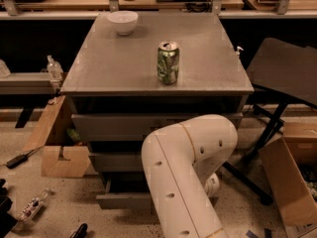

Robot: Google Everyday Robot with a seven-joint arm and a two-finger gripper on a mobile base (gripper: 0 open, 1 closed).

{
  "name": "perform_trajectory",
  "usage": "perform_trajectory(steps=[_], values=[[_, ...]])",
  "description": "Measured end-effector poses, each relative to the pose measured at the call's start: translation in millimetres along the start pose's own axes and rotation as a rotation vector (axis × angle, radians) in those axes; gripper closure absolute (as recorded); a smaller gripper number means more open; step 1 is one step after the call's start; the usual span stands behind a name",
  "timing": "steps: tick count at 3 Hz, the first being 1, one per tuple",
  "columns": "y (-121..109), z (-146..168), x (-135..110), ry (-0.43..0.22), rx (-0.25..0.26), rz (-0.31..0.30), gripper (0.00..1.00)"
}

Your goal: Open bottom drawer

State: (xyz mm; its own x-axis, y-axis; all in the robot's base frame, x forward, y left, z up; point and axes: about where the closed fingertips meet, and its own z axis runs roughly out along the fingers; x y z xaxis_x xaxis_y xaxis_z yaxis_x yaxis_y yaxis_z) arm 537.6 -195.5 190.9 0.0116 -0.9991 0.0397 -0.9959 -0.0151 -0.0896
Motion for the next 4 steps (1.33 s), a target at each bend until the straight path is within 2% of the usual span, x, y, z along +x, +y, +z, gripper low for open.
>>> perform_trajectory(steps=[1,4], values=[[0,0,0,0.0,0.0,0.0,1.0],[11,-1,3,0.002,-0.022,0.011,1.0]])
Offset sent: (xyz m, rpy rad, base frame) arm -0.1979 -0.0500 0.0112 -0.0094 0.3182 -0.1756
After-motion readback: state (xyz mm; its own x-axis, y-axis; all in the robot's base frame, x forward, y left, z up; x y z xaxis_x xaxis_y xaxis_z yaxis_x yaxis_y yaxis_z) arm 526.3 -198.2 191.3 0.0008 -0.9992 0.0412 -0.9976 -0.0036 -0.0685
